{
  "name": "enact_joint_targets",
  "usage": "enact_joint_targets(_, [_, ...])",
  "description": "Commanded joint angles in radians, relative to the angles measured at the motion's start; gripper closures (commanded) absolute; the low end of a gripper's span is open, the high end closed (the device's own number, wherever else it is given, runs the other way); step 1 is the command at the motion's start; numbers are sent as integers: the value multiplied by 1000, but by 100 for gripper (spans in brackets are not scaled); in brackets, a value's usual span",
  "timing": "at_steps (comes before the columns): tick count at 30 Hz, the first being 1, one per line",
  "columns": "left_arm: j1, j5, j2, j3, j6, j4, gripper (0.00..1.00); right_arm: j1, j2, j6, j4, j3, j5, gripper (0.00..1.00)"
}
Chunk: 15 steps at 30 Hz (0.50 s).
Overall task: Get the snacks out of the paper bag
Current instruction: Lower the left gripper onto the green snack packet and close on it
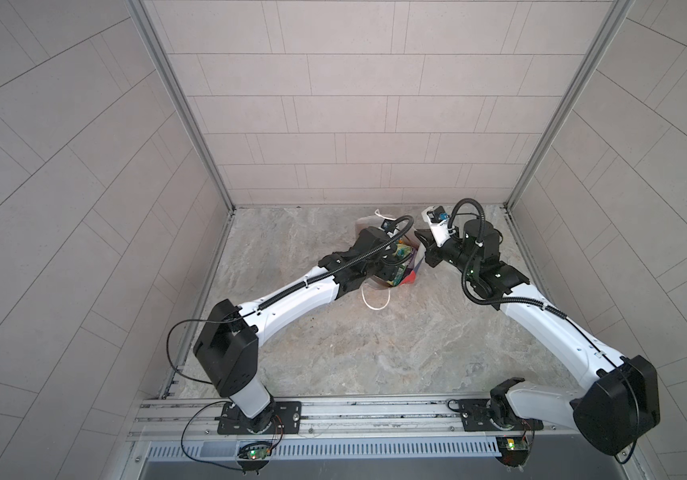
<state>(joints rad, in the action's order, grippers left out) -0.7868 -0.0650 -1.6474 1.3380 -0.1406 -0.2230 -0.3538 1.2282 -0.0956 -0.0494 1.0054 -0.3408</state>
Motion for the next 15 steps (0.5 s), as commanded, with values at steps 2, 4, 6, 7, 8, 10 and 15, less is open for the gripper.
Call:
enact_joint_targets(2, [8, 3, -45, 48, 42, 45, 22, -11, -46, 9, -102, 2, -35, 100])
enact_joint_targets(4, [8, -13, -65, 58, 60, 52, 22, -11, -44, 9, -101, 2, -33, 100])
enact_joint_targets(6, [8, -25, -88, 75, 70, 47, 22, -11, -44, 9, -105, -1, -35, 100])
enact_joint_targets(7, [8, -31, -100, 82, 72, 46, 22, -11, -45, 10, -107, -1, -37, 100])
enact_joint_targets(8, [8, -36, -109, 81, 73, 54, 23, -11, -44, 10, -106, -1, -37, 100])
enact_joint_targets(10, [9, -44, -121, 74, 72, 66, 30, -11, -44, 11, -106, -1, -35, 100])
enact_joint_targets(15, [11, -36, -121, 61, 69, 77, 50, -10, -45, 8, -106, -1, -33, 100])
